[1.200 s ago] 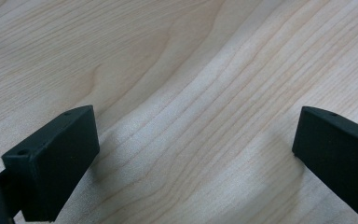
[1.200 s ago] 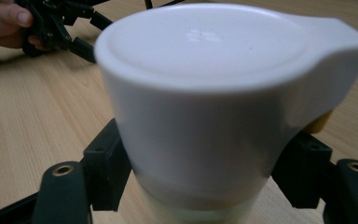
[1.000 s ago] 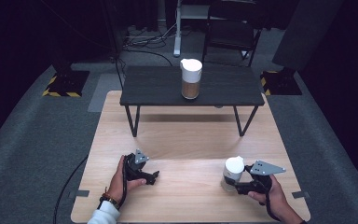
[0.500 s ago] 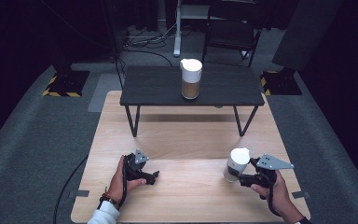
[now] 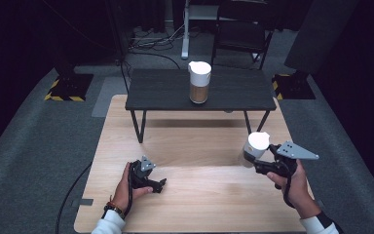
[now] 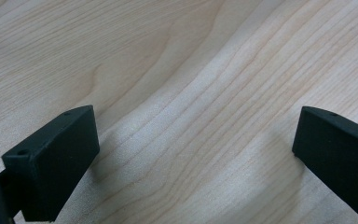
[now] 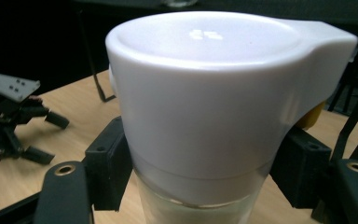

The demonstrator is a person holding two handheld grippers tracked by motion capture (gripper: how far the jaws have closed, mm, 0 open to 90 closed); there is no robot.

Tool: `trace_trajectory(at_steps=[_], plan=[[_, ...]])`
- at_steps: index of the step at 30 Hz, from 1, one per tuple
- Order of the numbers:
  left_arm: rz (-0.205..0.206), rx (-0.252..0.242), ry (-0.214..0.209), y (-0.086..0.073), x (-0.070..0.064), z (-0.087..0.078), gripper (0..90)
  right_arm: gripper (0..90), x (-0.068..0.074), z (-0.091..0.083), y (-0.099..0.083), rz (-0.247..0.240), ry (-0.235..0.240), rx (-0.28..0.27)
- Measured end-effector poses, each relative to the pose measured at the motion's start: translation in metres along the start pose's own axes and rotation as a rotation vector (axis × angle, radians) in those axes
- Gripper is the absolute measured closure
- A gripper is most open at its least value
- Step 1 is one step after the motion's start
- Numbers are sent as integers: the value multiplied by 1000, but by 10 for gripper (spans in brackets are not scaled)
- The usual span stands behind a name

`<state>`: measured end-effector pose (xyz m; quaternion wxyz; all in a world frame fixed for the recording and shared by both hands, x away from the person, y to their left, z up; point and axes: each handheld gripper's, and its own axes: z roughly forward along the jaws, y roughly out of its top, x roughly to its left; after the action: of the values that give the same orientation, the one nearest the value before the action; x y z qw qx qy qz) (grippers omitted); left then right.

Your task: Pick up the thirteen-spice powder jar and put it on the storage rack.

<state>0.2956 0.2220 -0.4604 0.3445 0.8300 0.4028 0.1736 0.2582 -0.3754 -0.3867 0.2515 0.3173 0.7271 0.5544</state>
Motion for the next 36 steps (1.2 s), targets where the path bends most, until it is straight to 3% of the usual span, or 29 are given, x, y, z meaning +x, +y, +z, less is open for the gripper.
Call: trace_trajectory(at_steps=[17, 36], plan=[[1, -1, 0, 0, 0, 0, 4, 303, 0, 12, 67, -33, -69, -53], [0, 1, 0, 0, 0, 0, 4, 303, -1, 26, 106, -35, -74, -69]])
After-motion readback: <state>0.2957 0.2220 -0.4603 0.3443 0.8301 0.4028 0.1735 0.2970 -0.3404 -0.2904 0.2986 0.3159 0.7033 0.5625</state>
